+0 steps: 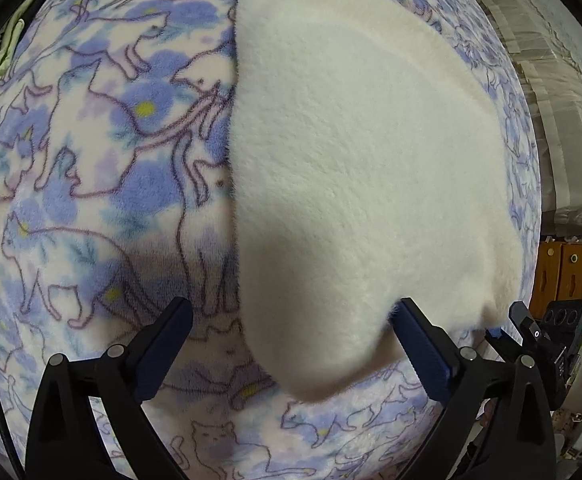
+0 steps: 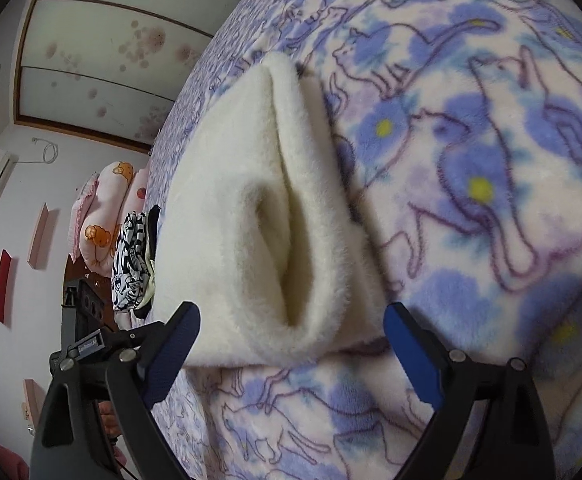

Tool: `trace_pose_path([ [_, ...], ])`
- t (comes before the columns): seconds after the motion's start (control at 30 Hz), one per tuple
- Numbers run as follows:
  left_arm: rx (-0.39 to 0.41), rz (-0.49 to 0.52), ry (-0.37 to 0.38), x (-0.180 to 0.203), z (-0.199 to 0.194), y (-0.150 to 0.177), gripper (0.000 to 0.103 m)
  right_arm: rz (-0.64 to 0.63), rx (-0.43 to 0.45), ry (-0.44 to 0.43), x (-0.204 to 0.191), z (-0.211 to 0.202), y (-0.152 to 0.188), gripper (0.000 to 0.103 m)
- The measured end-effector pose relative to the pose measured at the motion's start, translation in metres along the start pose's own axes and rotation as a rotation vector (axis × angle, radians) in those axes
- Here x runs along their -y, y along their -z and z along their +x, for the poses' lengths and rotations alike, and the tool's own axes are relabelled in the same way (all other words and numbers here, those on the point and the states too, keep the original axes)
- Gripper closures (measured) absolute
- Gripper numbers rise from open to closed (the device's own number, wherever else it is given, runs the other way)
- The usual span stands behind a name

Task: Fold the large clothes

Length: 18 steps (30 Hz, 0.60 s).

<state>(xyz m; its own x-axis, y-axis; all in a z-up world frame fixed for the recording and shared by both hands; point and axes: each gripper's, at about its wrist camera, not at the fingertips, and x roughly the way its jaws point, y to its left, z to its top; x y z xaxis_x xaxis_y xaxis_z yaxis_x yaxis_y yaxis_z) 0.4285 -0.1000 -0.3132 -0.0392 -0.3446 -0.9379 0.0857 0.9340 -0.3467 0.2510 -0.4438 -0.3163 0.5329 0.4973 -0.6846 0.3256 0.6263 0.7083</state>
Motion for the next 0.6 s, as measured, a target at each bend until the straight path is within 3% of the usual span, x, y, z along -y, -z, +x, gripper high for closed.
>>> trace_pose_path([
  [0.4,0.018,-0.047,-0.014,-0.002,-0.003,0.011,0.002,0.014,-0.031,0.114,-0.008,0.012,0.003,0.008],
  [0.6,0.007,-0.022,-0.012,0.011,0.007,0.017,0.002,-0.075,-0.02,0.215,-0.03,0.02,0.011,0.007],
])
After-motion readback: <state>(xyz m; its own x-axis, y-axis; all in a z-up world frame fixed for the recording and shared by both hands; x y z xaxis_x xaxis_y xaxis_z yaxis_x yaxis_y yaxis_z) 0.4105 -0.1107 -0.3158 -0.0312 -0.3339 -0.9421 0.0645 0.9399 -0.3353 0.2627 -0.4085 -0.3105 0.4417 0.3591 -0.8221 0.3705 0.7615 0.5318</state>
